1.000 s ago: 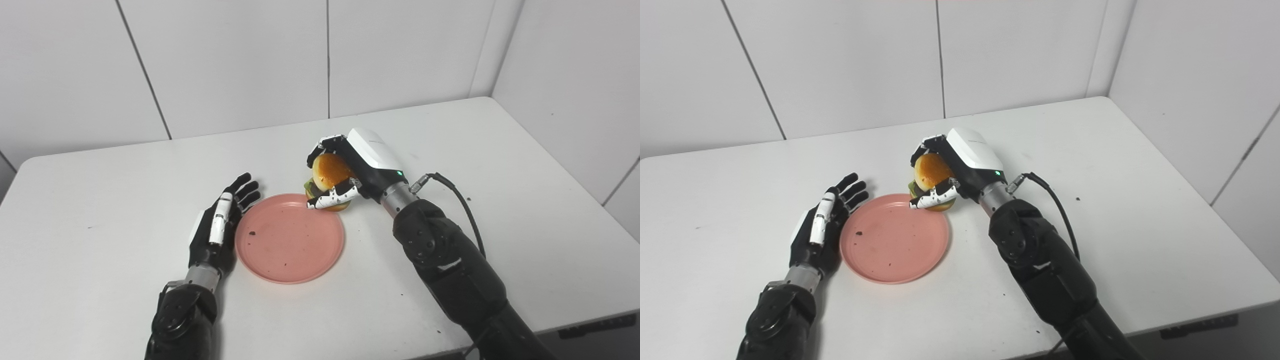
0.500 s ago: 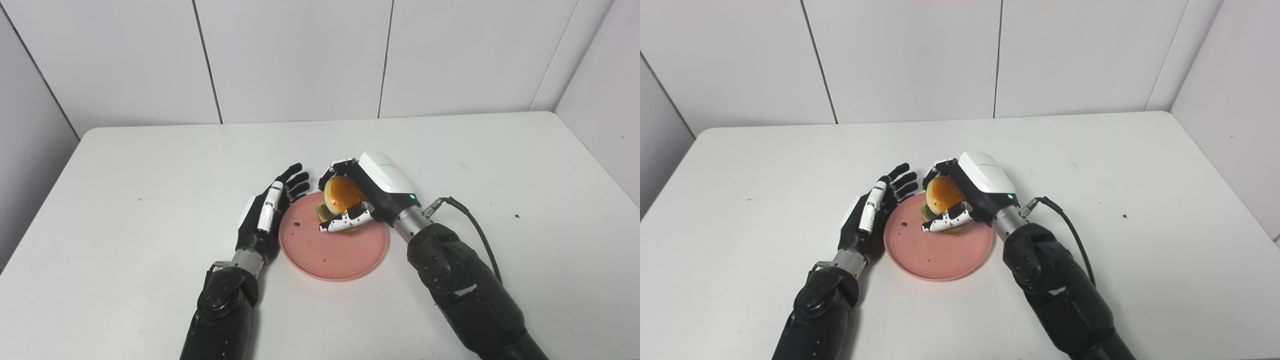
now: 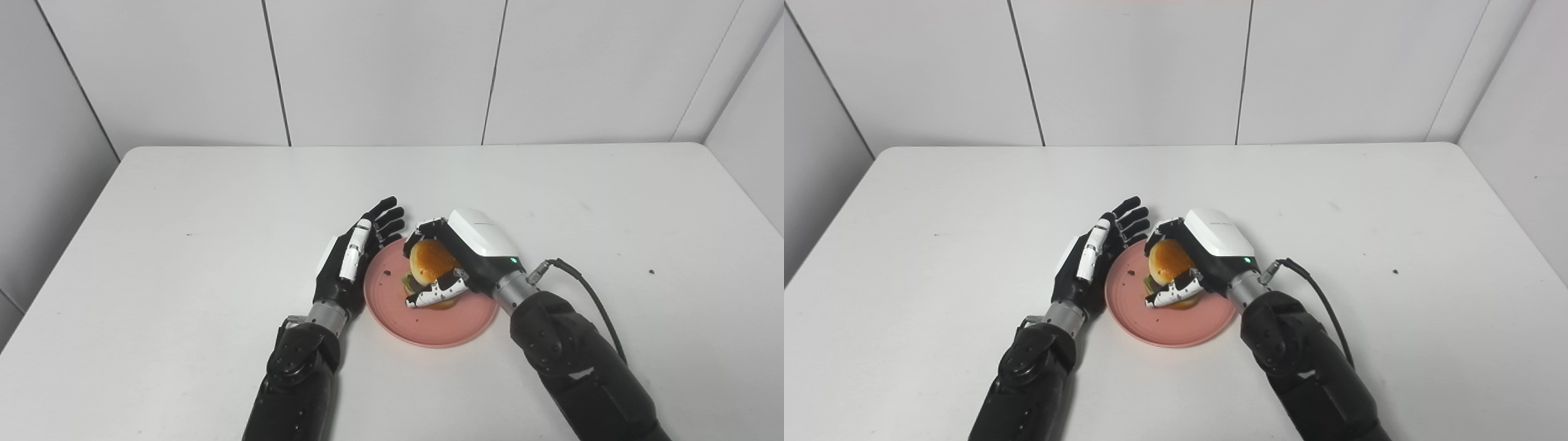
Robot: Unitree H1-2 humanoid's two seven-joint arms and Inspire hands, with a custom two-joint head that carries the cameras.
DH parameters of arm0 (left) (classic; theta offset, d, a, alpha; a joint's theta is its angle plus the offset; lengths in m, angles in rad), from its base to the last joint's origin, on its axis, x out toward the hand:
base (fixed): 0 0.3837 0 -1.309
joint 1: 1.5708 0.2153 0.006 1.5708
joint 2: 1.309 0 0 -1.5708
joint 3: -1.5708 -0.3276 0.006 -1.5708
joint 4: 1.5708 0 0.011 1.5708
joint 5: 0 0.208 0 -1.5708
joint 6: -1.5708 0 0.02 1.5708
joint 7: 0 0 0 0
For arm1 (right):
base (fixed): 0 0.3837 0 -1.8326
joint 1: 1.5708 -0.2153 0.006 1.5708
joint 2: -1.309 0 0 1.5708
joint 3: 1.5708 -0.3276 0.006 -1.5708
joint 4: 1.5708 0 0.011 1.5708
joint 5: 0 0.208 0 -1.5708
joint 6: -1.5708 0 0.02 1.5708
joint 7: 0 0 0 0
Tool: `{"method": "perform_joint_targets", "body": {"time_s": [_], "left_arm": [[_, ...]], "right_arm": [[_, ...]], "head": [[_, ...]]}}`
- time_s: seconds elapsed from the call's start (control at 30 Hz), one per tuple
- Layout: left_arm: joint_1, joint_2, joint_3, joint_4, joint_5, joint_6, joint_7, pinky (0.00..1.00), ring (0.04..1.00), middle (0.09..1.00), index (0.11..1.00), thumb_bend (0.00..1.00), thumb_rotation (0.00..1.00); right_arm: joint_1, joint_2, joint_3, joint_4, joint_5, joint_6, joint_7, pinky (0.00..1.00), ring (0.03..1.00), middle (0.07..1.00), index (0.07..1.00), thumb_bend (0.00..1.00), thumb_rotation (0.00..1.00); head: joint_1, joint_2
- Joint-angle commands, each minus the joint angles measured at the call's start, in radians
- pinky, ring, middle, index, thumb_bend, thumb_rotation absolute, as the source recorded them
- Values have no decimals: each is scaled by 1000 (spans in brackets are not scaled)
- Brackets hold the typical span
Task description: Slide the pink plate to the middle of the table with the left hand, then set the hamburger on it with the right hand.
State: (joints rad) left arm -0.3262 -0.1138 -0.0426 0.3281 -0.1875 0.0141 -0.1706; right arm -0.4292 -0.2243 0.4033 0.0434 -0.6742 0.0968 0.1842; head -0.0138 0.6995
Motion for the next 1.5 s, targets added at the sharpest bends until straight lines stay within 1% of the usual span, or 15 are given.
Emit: {"method": "perform_joint_targets", "body": {"time_s": [0.0, 0.13, 0.27, 0.33, 0.4, 0.43, 0.5, 0.53, 0.57, 0.63, 0.67, 0.7, 0.83, 1.2, 1.47], "left_arm": [[4, -7, -2, 15, 6, 28, 9, 852, 866, 856, 825, 235, 1000], [5, -8, 1, 6, 0, 42, 8, 846, 861, 851, 820, 235, 1000], [7, -7, -1, -2, 7, 51, 14, 857, 863, 848, 817, 235, 1000], [7, -7, -1, -6, 6, 56, 14, 857, 865, 850, 818, 233, 1000], [6, -3, -3, -4, 4, 55, 9, 860, 868, 853, 825, 237, 1000], [5, -2, -3, -2, 4, 51, 8, 861, 868, 854, 827, 238, 1000], [4, 1, -7, 2, 11, 41, 7, 856, 872, 862, 840, 237, 1000], [3, 1, -6, 2, 7, 50, 6, 862, 879, 869, 849, 249, 1000], [4, -1, -2, 0, 1, 61, 7, 864, 881, 871, 851, 253, 1000], [6, -5, 3, -8, -9, 78, 9, 866, 885, 874, 855, 253, 1000], [6, -6, 4, -10, -12, 78, 9, 860, 879, 869, 850, 245, 1000], [7, -7, 5, -11, -13, 79, 9, 851, 870, 860, 843, 236, 1000], [6, -7, 6, -9, -10, 81, 9, 851, 884, 870, 850, 224, 1000], [3, -6, 4, -3, -3, 75, 10, 855, 889, 872, 851, 235, 1000], [1, -5, 5, -2, 17, 61, 29, 875, 881, 863, 837, 249, 991]], "right_arm": [[-35, -10, 1, -14, -3, -63, -13, 225, 268, 474, 487, 521, 0], [-35, -16, 8, -2, 0, -80, -13, 180, 235, 472, 487, 521, 0], [-34, -19, 7, 2, 11, -70, 13, 213, 282, 474, 488, 521, 0], [-28, -17, 1, -13, 25, -50, 31, 257, 342, 447, 512, 517, 0], [-21, -16, -4, -27, 34, -41, 44, 399, 489, 463, 517, 518, 0], [-19, -16, -6, -33, 36, -37, 50, 429, 515, 472, 512, 519, 1], [-12, -14, -12, -50, 49, -19, 71, 514, 611, 646, 499, 510, 129], [-7, -12, -16, -61, 60, -10, 84, 533, 639, 693, 574, 567, 222], [-3, -11, -21, -69, 68, -9, 91, 536, 645, 702, 602, 588, 252], [5, -11, -28, -81, 80, -23, 93, 561, 677, 740, 714, 694, 409], [9, -13, -31, -86, 84, -35, 90, 565, 681, 744, 737, 718, 451], [13, -14, -34, -89, 89, -47, 86, 574, 688, 747, 754, 732, 488], [26, -19, -42, -112, 101, -63, 85, 708, 805, 845, 834, 772, 655], [30, -26, -46, -93, 106, -134, 50, 788, 871, 912, 906, 760, 734], [59, -9, -73, -111, 75, -113, -2, 801, 882, 936, 934, 749, 791]], "head": [[-11, 7], [-11, 7], [-18, 12], [-21, 13], [-23, 14], [-25, 14], [-24, 13], [-24, 13], [-24, 13], [-25, 13], [-25, 13], [-26, 13], [-26, 14], [-25, 15], [-27, 12]]}}
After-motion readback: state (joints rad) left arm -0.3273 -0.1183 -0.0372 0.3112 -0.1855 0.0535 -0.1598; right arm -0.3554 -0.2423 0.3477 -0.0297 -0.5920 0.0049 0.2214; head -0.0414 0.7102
